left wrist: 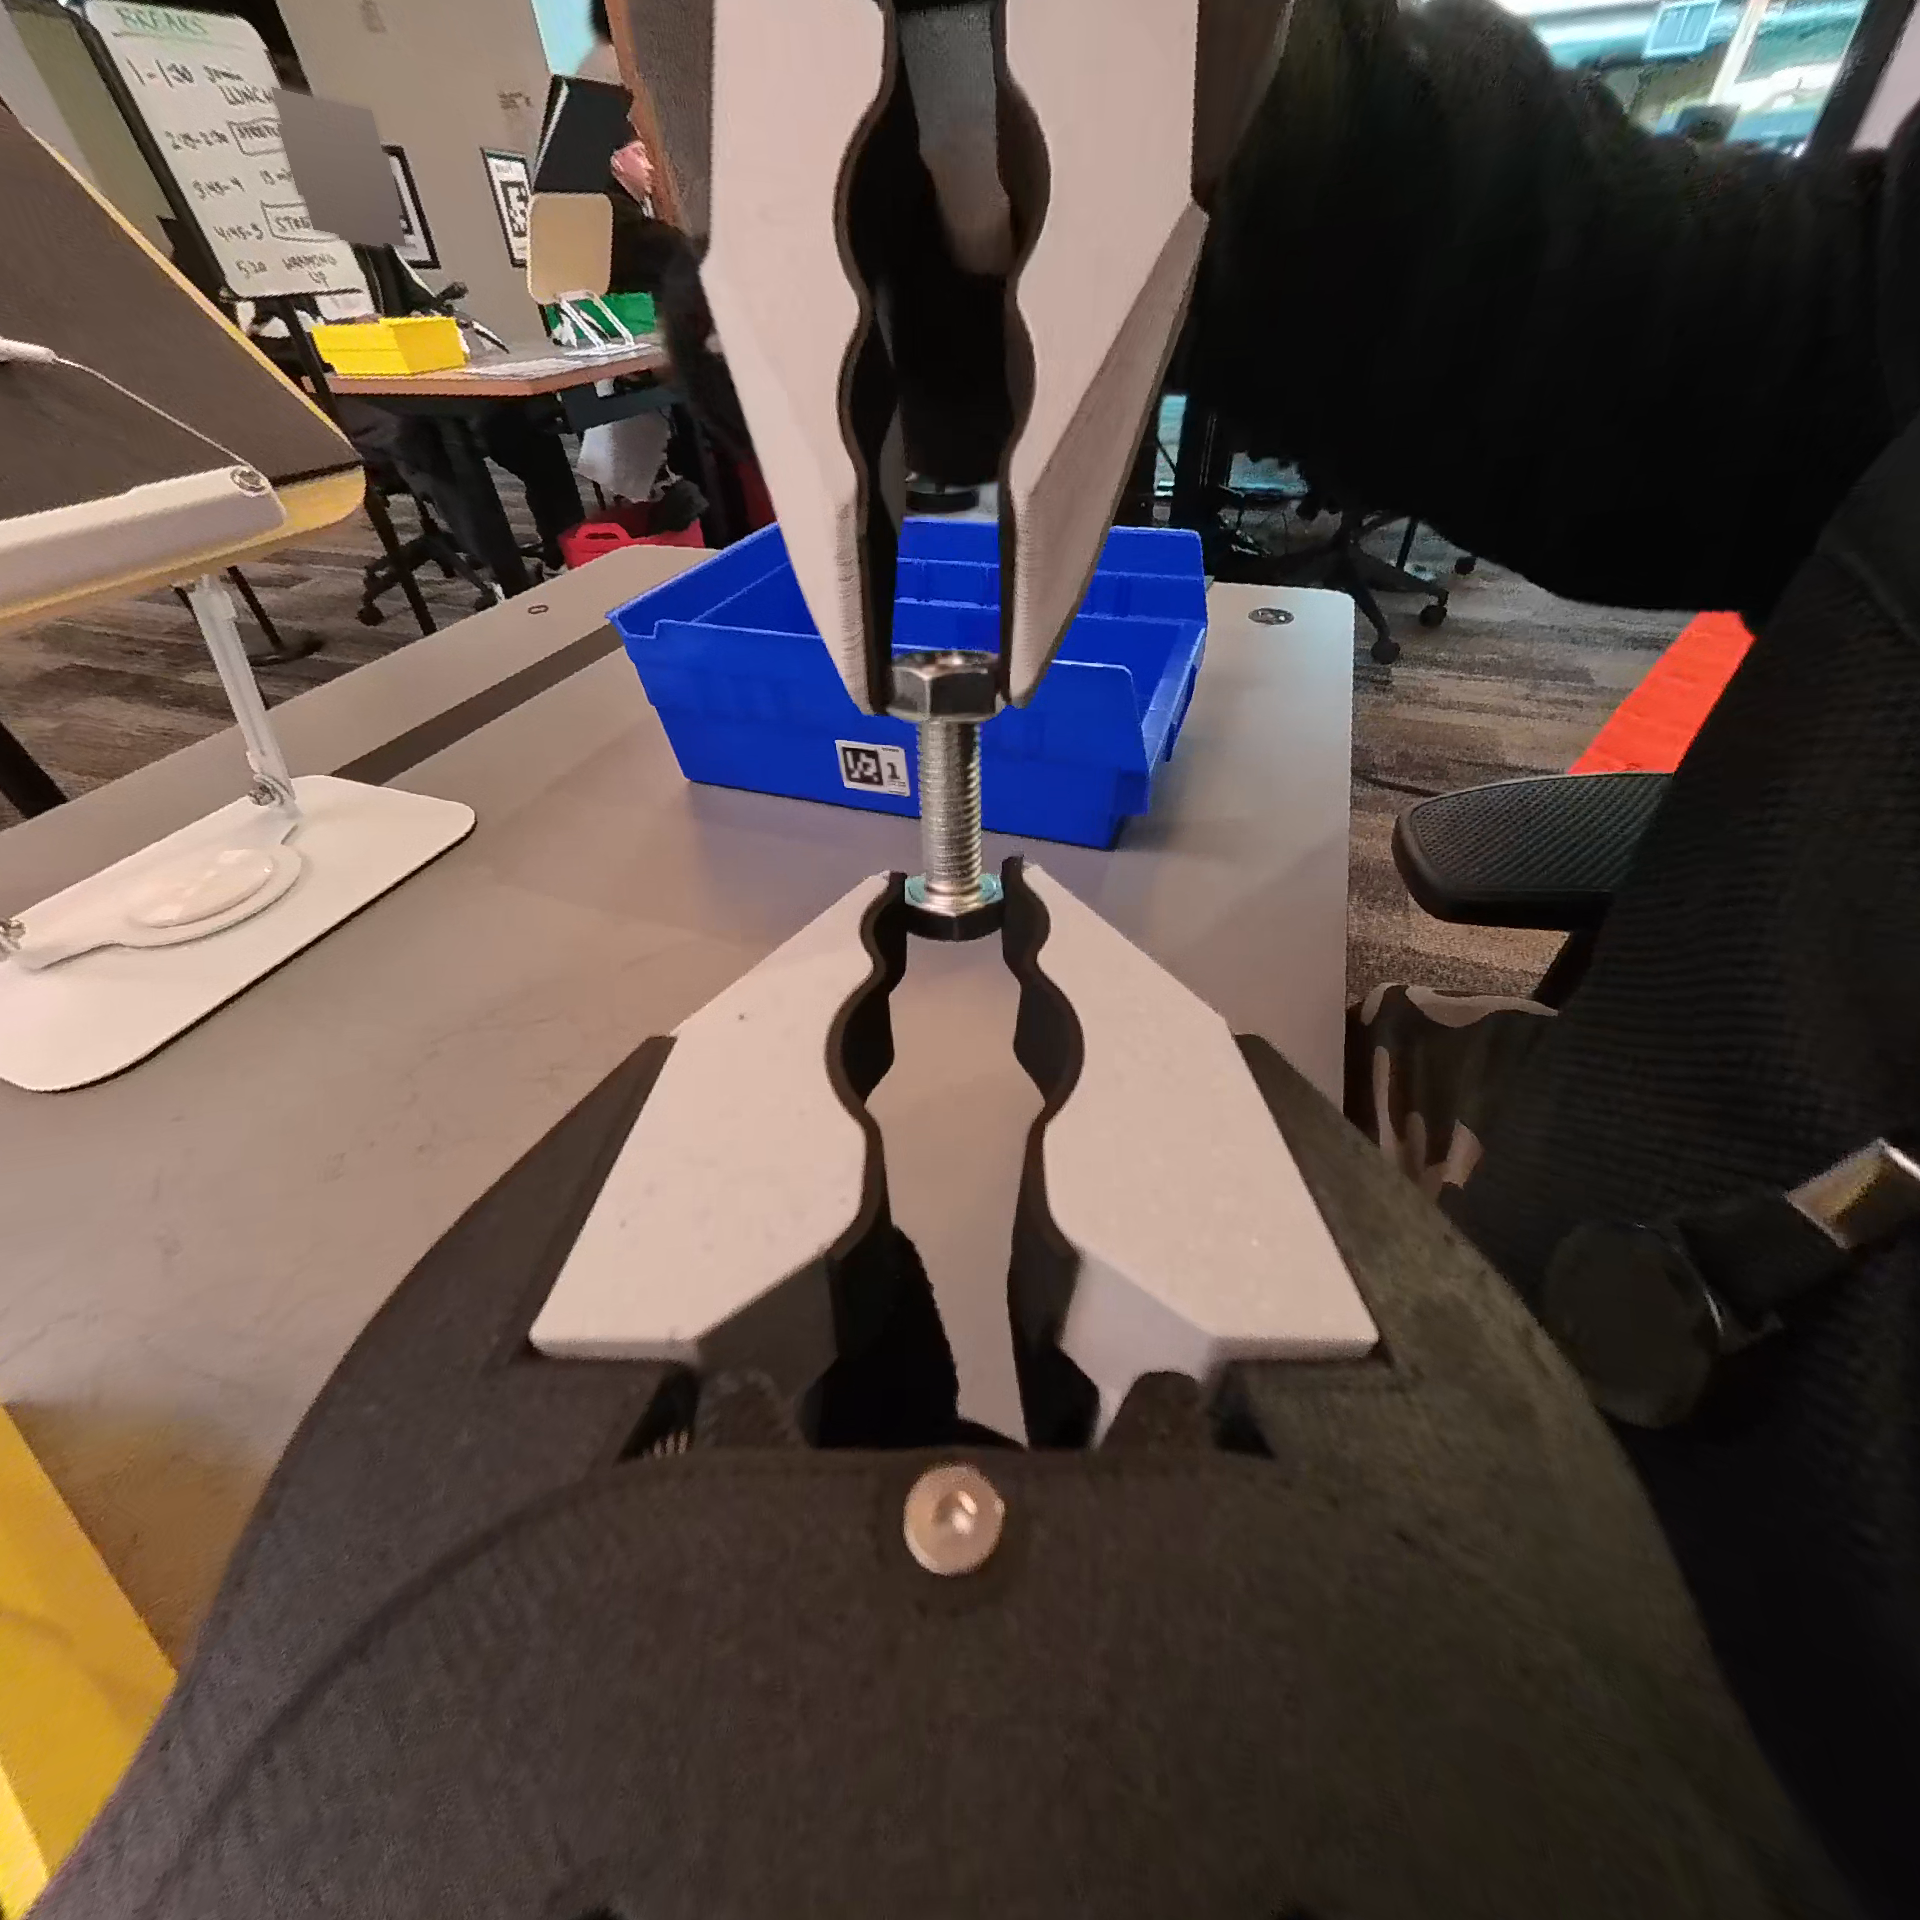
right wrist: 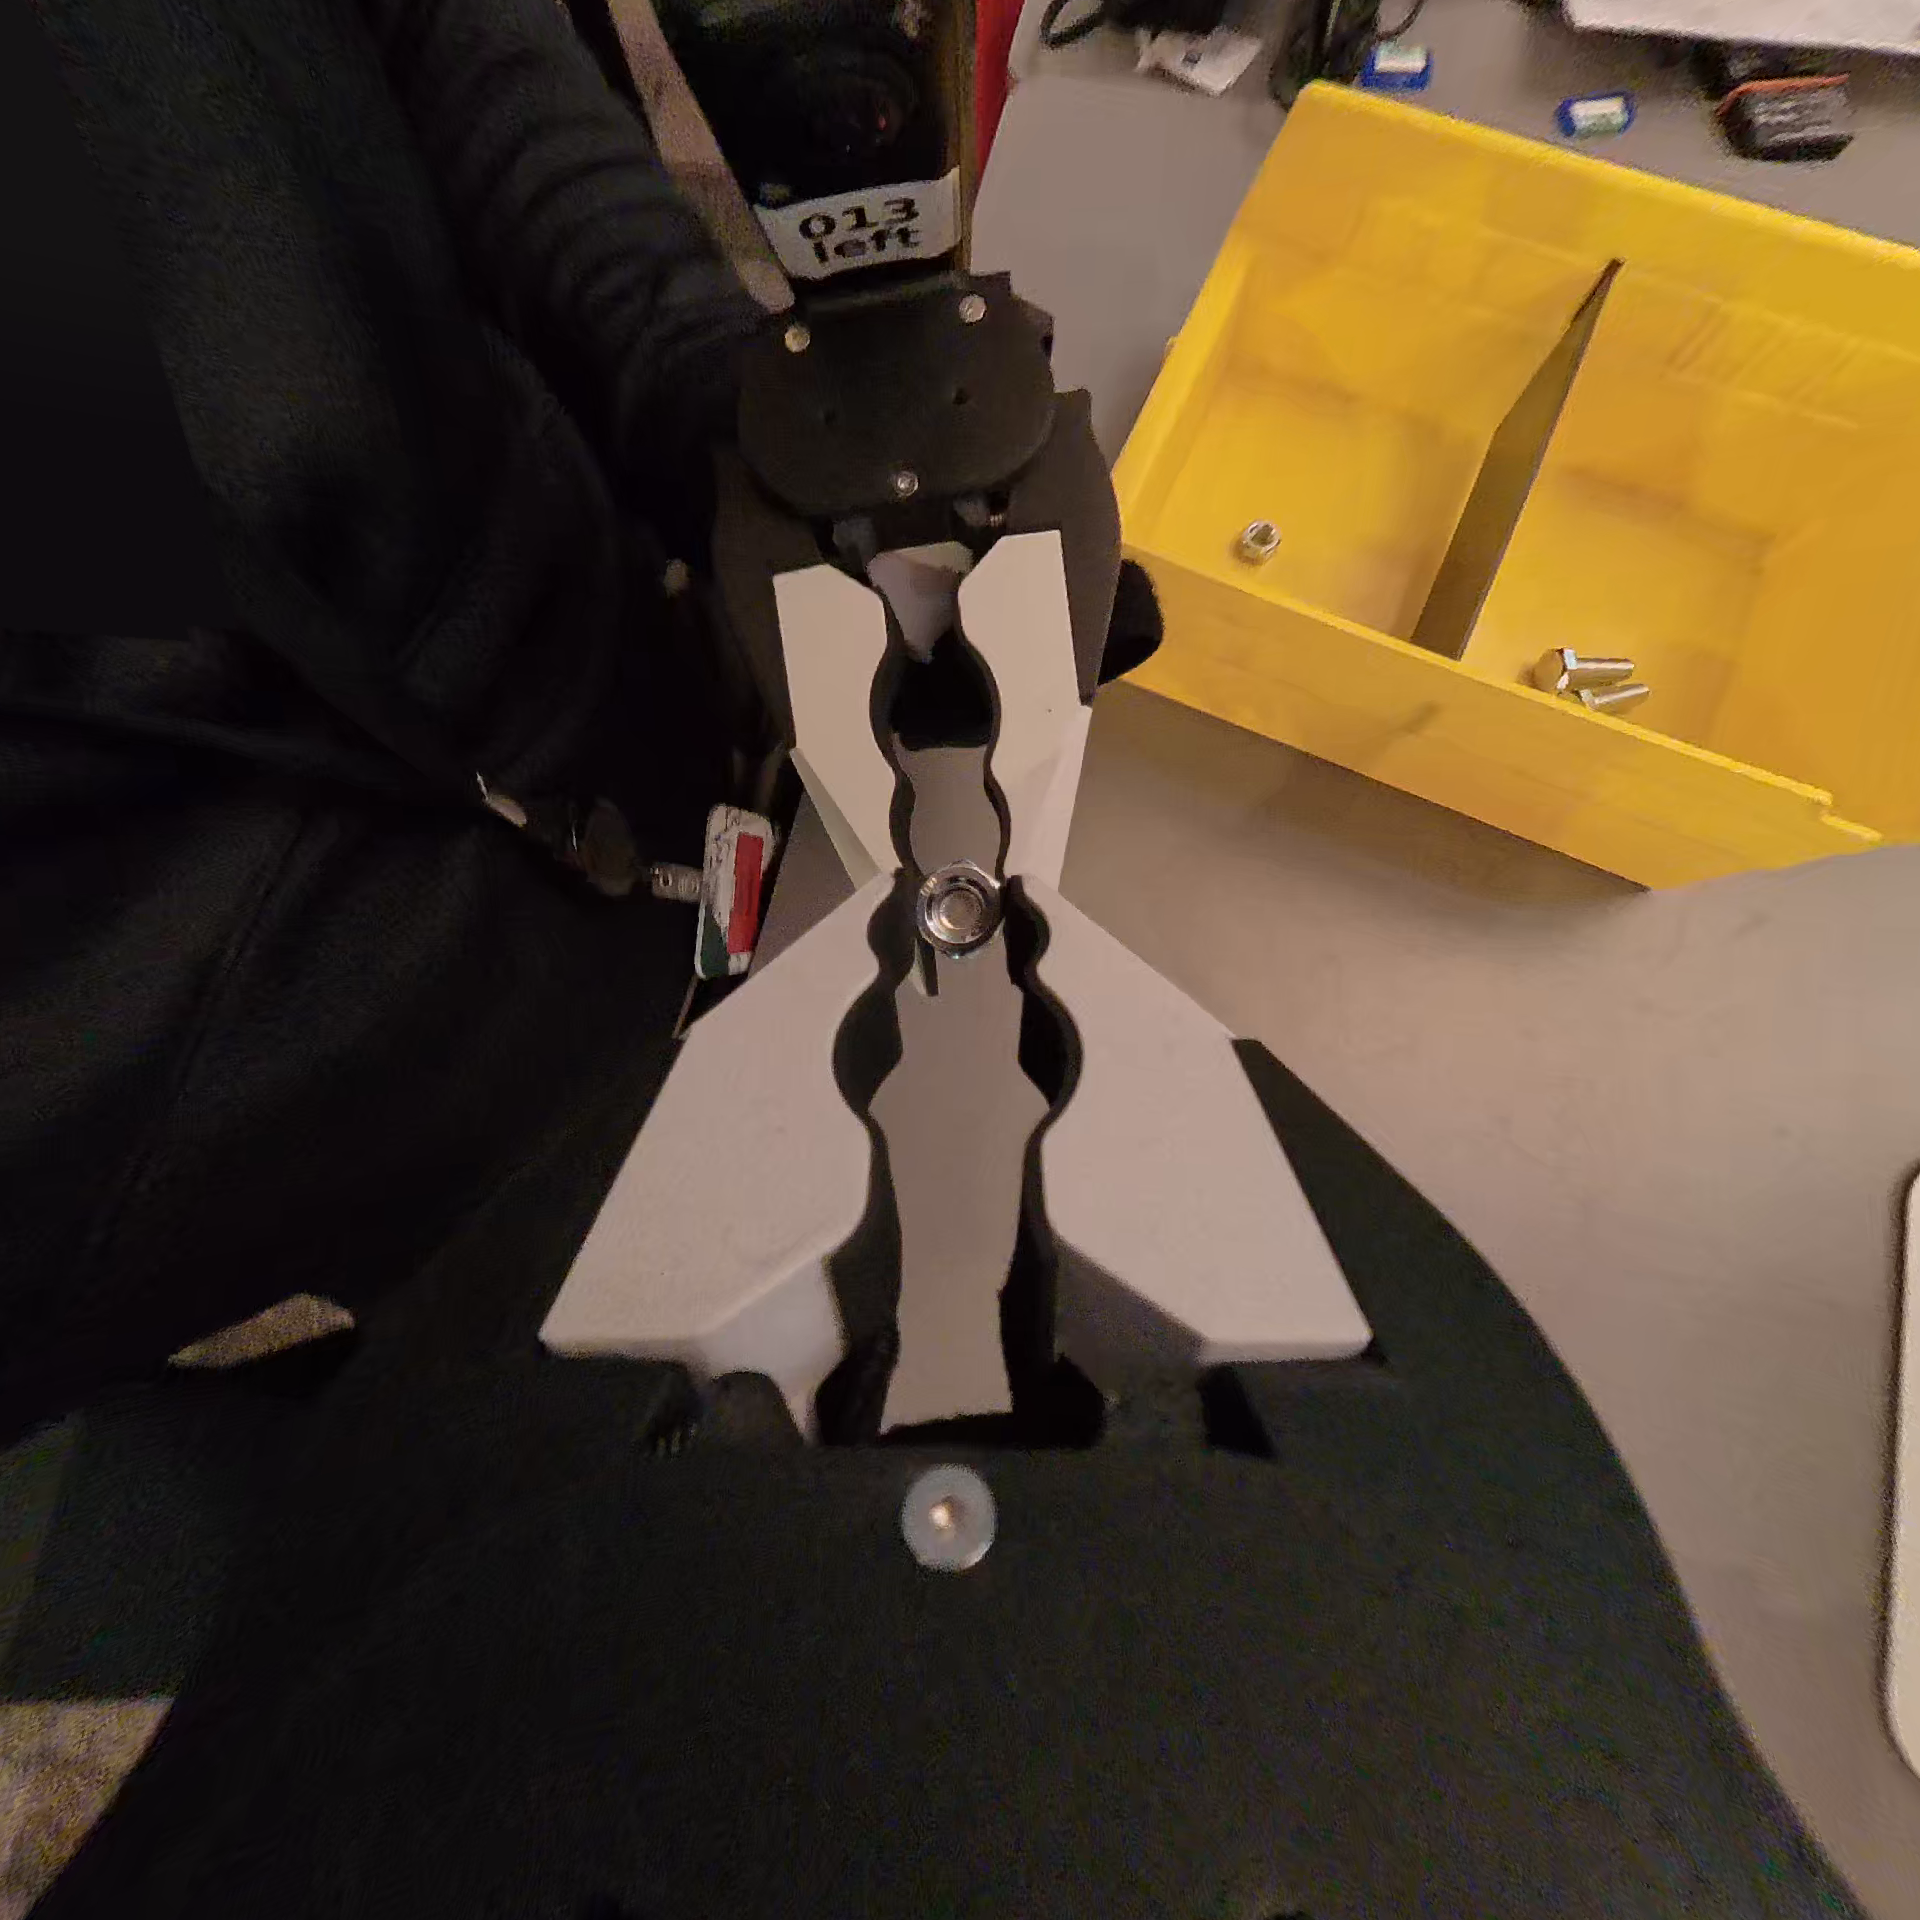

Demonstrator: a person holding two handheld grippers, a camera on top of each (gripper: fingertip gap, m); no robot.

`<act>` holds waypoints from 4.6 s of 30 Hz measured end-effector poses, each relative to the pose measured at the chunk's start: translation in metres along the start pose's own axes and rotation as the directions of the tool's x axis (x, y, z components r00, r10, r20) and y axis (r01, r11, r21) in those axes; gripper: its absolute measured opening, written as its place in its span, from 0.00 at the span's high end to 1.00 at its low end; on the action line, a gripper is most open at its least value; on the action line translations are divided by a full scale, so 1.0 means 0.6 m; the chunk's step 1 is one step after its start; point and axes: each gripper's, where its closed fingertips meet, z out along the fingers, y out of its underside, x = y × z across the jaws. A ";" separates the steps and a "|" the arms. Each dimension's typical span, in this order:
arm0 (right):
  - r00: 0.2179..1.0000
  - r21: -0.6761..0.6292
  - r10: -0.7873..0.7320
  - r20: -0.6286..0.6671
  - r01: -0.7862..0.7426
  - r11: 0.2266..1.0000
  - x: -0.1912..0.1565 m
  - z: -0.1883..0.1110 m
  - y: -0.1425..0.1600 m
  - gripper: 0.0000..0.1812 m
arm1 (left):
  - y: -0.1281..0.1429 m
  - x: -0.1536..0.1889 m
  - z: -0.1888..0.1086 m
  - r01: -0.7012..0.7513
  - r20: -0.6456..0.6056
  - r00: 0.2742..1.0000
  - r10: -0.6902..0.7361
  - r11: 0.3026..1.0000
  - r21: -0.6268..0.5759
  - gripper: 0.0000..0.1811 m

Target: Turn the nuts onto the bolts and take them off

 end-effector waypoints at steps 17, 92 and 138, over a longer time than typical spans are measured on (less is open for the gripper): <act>0.984 0.093 0.087 -0.155 -0.074 0.993 0.022 0.004 -0.009 0.91 | -0.001 -0.019 -0.001 0.038 0.064 0.997 -0.037 0.999 -0.018 0.91; 0.937 0.452 0.322 -0.135 -0.231 0.862 0.024 0.000 -0.002 0.91 | 0.000 -0.012 0.011 0.090 0.038 0.995 -0.089 0.996 -0.016 0.91; 0.959 0.806 0.267 -0.101 -0.078 0.586 0.015 -0.038 -0.049 0.91 | -0.057 0.007 -0.003 0.272 -0.151 0.956 -0.253 0.954 0.128 0.91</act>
